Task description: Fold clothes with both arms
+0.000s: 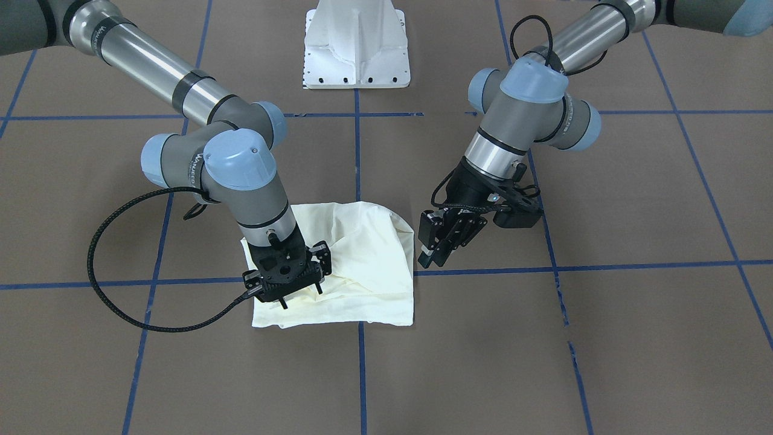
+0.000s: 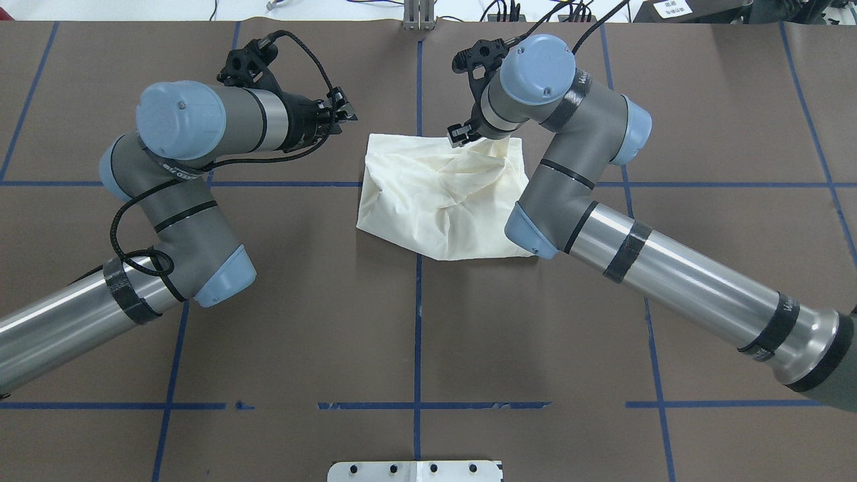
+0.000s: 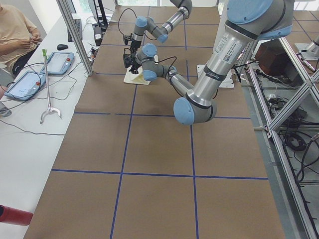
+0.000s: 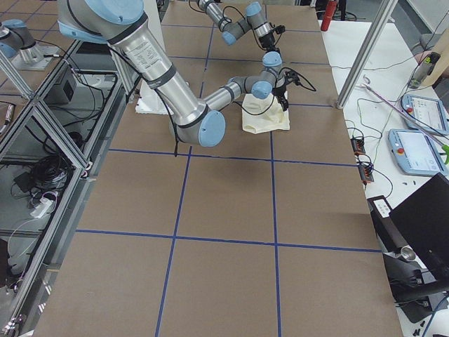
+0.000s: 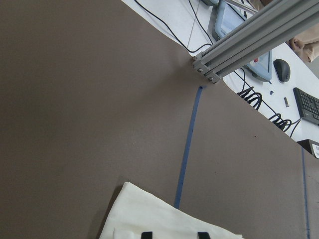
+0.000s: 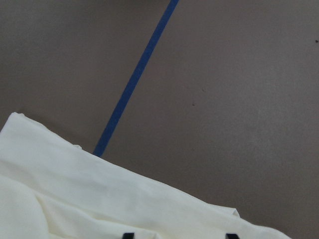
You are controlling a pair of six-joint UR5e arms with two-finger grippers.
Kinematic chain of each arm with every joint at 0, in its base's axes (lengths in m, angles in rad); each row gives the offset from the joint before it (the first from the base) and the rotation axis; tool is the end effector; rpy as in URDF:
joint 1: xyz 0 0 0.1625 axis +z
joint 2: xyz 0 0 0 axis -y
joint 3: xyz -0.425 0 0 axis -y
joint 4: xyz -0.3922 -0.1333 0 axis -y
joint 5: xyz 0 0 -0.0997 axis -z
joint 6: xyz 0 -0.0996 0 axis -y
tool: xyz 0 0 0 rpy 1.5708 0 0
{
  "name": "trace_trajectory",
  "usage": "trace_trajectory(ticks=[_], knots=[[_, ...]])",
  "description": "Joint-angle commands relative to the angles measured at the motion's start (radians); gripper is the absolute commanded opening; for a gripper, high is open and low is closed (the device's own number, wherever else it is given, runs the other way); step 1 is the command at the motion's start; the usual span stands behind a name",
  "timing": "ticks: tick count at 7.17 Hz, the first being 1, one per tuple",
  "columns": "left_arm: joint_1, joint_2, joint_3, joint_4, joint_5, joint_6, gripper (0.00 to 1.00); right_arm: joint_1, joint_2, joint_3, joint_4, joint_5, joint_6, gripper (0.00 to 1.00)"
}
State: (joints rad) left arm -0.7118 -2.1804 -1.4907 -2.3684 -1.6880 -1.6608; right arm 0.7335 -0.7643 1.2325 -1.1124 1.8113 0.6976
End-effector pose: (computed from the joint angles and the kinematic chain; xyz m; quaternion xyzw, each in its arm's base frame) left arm 0.4520 -0.5506 0.2400 0.1442 0.5995 -0.2737 0.7382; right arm -0.5165 -0.6130 0.2580 0.2448 -0.3853 -0.1155 0.8822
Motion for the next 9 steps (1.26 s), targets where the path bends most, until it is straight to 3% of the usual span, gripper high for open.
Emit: trace_trajectory(ticks=[1,5,9], knots=[[0.0,0.005,0.001,0.001,-0.002,0.001,0.41,0.012,0.0,-0.005,0.0,-0.022,-0.087,0.66],[0.0,0.007,0.003,0.003,-0.002,-0.007,0.41,-0.003,-0.006,-0.008,0.009,-0.05,-0.111,0.66],[-0.002,0.011,0.003,0.005,-0.002,-0.062,0.41,-0.037,-0.09,0.083,0.08,-0.047,-0.156,0.67]])
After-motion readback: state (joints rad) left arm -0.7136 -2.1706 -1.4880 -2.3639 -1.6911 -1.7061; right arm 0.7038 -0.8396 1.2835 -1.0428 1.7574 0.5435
